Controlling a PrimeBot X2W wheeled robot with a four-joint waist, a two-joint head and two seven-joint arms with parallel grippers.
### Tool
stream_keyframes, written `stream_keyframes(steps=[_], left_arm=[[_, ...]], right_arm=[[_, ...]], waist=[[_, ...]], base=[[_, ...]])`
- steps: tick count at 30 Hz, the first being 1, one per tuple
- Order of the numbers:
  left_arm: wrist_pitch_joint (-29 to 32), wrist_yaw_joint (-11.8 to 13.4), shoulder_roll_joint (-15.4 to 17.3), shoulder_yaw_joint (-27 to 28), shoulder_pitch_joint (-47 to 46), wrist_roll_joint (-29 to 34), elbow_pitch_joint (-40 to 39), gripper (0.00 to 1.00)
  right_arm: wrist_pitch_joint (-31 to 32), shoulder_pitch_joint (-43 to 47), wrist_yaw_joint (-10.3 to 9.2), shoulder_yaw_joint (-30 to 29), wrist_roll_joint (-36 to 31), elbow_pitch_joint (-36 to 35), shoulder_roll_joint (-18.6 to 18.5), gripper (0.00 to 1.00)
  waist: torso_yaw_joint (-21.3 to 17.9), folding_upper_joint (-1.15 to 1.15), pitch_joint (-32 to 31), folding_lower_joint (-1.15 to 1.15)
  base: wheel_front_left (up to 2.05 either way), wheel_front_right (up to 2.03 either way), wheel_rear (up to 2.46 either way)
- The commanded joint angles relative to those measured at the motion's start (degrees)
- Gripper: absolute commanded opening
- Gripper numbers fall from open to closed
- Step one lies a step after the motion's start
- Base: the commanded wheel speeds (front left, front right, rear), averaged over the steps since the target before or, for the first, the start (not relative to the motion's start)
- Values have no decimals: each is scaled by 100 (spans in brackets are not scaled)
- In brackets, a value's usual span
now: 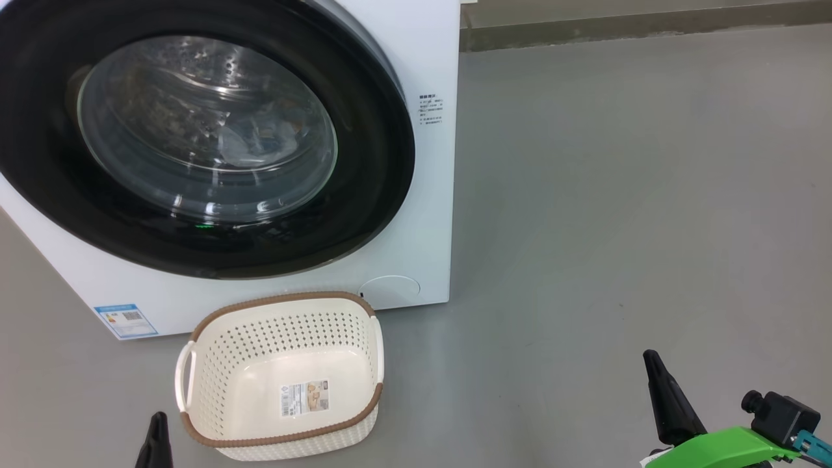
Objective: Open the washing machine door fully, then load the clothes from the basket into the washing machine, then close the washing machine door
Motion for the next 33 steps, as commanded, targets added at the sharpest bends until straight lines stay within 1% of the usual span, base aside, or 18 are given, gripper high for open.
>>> stream_keyframes(steps=[1,33], left_arm=[[23,-7,79,101,-265,-177,-93,0],[540,-12,98,174,-647,-2258,158,0]], right_arm=[[46,-270,-6,17,159,-118,-24,0],[564,-403,-9,-191,2152,-6,-14,0]], waist=[[1,0,1,-1],[22,0,44,-1]], base=[[0,0,0],[0,0,0]])
